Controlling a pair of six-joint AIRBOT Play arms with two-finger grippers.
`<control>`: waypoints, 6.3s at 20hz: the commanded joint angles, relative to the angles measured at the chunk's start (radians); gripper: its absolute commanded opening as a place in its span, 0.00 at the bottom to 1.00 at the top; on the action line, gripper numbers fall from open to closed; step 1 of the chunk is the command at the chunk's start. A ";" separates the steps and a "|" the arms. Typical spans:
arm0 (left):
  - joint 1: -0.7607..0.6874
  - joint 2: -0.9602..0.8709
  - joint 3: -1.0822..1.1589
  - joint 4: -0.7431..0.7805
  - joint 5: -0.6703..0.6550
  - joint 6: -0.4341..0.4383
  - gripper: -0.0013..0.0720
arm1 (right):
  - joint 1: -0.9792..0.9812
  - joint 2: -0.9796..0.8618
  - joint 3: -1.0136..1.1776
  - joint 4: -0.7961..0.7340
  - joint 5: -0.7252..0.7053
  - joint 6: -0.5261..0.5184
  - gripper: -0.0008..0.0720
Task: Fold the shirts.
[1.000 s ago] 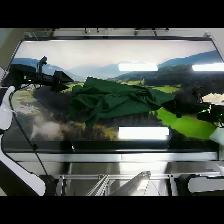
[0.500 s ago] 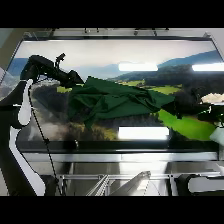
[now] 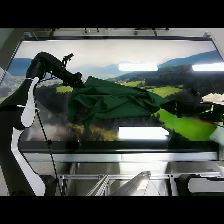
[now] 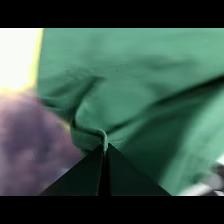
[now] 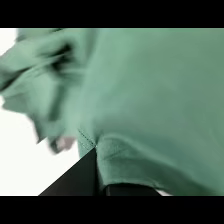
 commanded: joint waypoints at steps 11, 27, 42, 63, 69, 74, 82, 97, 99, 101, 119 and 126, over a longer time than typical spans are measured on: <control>0.137 1.167 -0.072 -0.161 -0.002 0.052 0.04 | -0.305 0.779 0.315 0.834 0.465 -0.001 0.04; 0.181 0.866 -0.788 -0.085 -0.409 0.255 0.08 | 0.262 0.094 0.375 0.064 -0.416 -0.106 0.04; 0.419 0.537 -0.740 -0.111 0.032 0.239 1.00 | -0.002 0.253 -0.003 -0.246 -0.060 0.148 0.52; 0.239 0.425 -1.005 0.008 -0.125 0.229 0.04 | 0.333 0.308 -0.230 -0.153 -0.126 0.134 0.56; 0.176 0.425 -0.887 0.010 -0.068 0.229 0.04 | 0.364 0.270 -0.231 -0.289 -0.267 0.288 0.76; 0.167 0.425 -0.887 0.010 -0.068 0.230 0.04 | 0.452 0.153 -0.230 -0.259 -0.294 0.313 0.76; 0.173 0.426 -0.886 0.006 -0.061 0.233 0.04 | 0.637 0.114 -0.227 -0.060 -0.283 0.233 0.05; 0.698 1.144 -0.010 -0.742 0.143 0.328 0.04 | -0.517 1.202 0.128 1.134 0.038 -0.316 0.05; 0.769 1.182 0.019 -0.740 0.136 0.329 0.04 | -0.608 1.308 0.128 0.928 -0.110 -0.239 0.04; 0.735 1.173 -0.045 -0.739 0.132 0.329 0.05 | -0.613 1.345 0.128 0.766 -0.179 -0.196 0.04; 0.240 0.412 -0.309 -0.322 -0.078 0.343 0.04 | 0.346 -0.101 0.332 0.439 -0.591 -0.396 0.04; 0.272 0.309 -0.309 -0.220 -0.154 0.332 0.14 | 0.227 -0.166 0.483 0.258 -0.382 -0.211 0.62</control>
